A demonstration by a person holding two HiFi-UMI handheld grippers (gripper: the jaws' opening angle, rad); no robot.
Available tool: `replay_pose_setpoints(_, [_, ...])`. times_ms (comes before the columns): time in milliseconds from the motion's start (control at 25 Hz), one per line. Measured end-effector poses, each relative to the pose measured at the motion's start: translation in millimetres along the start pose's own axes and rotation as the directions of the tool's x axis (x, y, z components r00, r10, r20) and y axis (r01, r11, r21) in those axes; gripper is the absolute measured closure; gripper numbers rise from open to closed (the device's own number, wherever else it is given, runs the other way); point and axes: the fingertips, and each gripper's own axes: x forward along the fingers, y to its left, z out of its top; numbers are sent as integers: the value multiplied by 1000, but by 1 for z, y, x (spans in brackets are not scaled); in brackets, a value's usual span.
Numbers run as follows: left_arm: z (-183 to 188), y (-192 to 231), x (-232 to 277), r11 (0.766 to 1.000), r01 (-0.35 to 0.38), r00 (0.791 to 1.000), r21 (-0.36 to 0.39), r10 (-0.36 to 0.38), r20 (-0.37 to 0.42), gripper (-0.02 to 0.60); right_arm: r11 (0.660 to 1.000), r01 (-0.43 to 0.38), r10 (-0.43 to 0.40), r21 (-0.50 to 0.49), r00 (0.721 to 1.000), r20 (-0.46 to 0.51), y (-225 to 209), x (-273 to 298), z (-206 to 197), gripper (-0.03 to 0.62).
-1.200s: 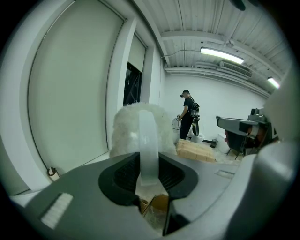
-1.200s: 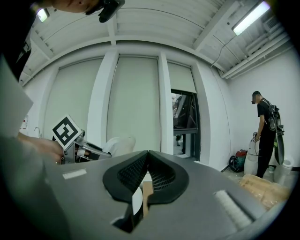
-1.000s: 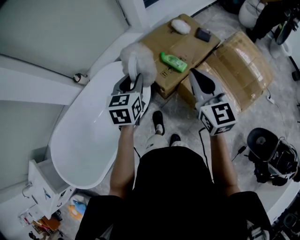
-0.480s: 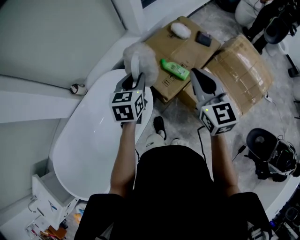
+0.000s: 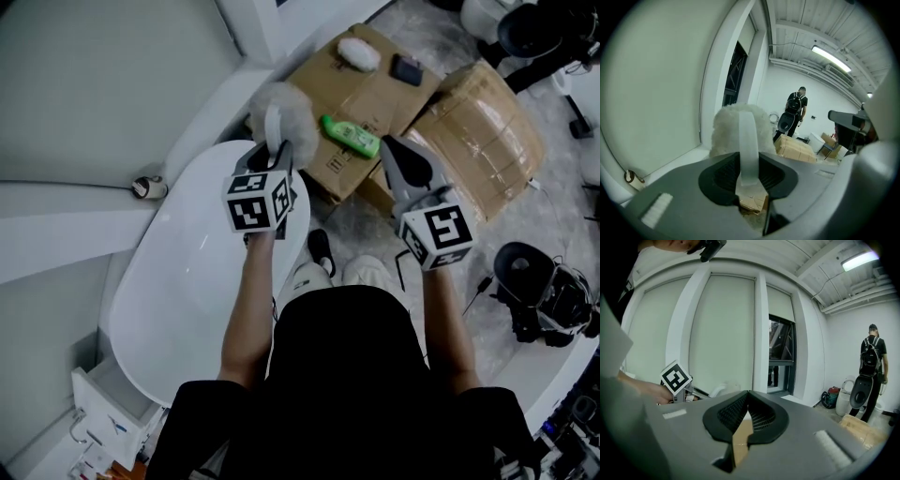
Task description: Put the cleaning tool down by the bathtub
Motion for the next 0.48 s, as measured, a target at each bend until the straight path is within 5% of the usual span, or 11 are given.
replay_pose_setpoints(480, [-24,20,47,998,-4,996,-65,-1,-85,488,1000,-10,12,21,998,-64,-6,29,-19,585])
